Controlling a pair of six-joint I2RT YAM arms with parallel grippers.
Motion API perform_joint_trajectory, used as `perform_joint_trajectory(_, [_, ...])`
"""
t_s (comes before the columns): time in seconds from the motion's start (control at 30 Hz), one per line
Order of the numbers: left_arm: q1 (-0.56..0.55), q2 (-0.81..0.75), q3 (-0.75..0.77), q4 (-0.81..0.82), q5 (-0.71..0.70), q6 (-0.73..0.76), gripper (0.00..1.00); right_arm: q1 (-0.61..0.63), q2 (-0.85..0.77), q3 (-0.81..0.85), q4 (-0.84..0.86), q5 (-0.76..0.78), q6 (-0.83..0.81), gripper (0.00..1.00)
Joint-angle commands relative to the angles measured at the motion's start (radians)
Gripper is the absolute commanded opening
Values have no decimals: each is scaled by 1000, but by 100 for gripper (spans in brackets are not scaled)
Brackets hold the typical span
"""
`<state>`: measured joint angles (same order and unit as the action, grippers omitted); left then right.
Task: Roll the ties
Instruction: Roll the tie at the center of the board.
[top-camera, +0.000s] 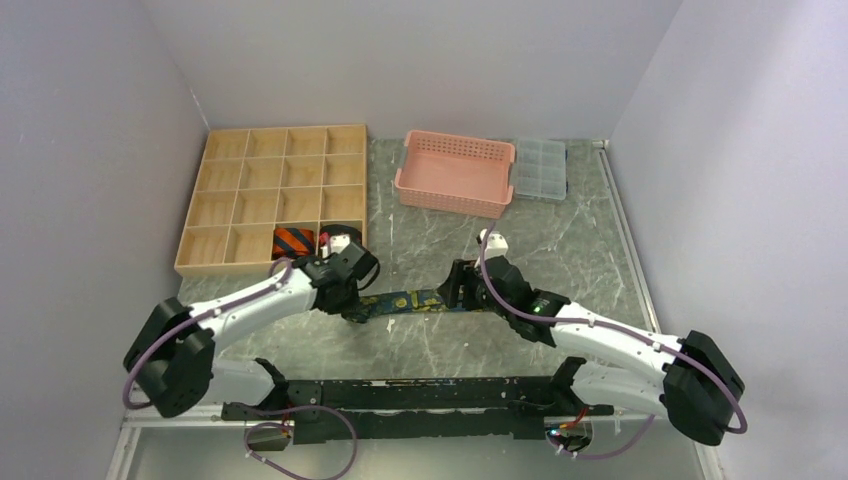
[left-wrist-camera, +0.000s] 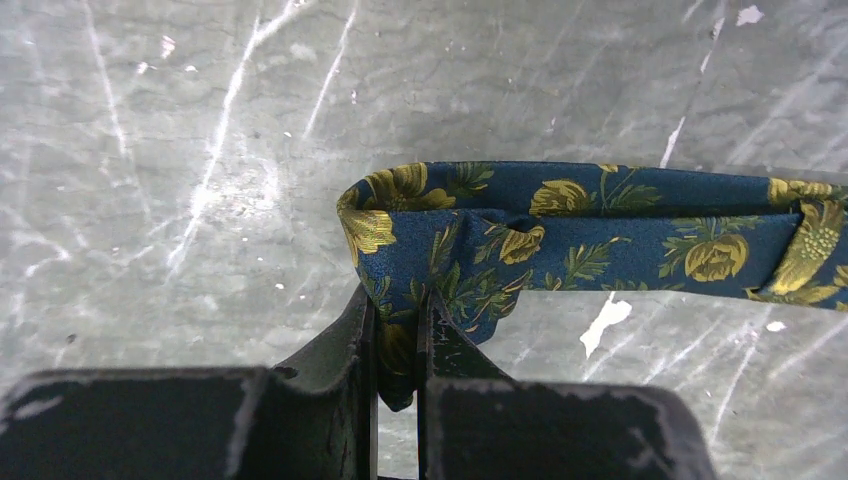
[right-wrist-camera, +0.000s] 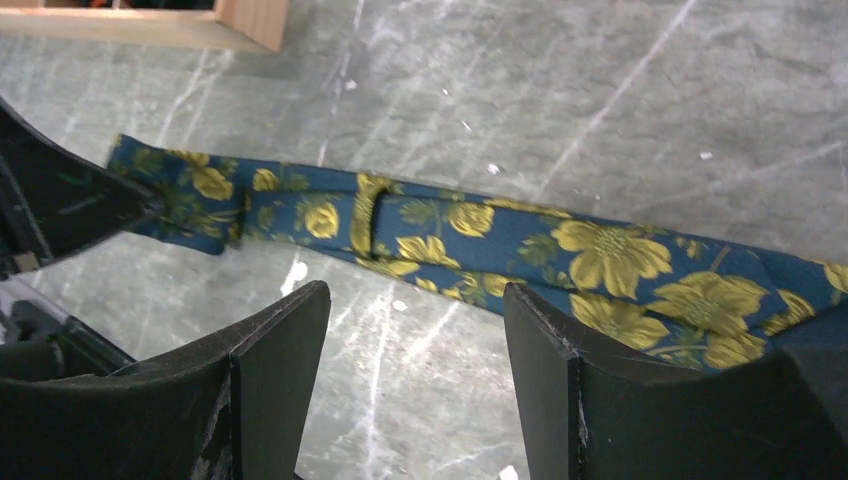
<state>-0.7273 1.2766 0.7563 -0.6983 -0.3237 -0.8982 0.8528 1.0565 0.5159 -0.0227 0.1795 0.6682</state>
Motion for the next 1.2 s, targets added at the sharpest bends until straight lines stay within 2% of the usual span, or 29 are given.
perform_joint_trajectory(0.0, [-63, 90, 123, -179, -192, -83, 3, -7, -31, -44, 8, 26, -8, 69])
perform_joint_trajectory(0.3, [-176, 338, 361, -421, -328, -260, 3, -27, -63, -94, 16, 40, 2, 69])
perform_joint_trajectory(0.4, [-205, 412, 422, -451, -344, -274, 3, -33, -85, -108, 9, 48, 7, 69])
perform_joint_trajectory(0.73, [-263, 605, 551, -401, -312, -225, 3, -51, -226, -149, -73, 96, 23, 70])
perform_joint_trajectory(1.0, [-291, 661, 637, -367, -293, -150, 3, -58, -256, -186, -83, 108, 48, 70])
perform_joint_trajectory(1.17, [-300, 689, 657, -301, -230, -83, 8, -60, -278, -193, -98, 121, 53, 70])
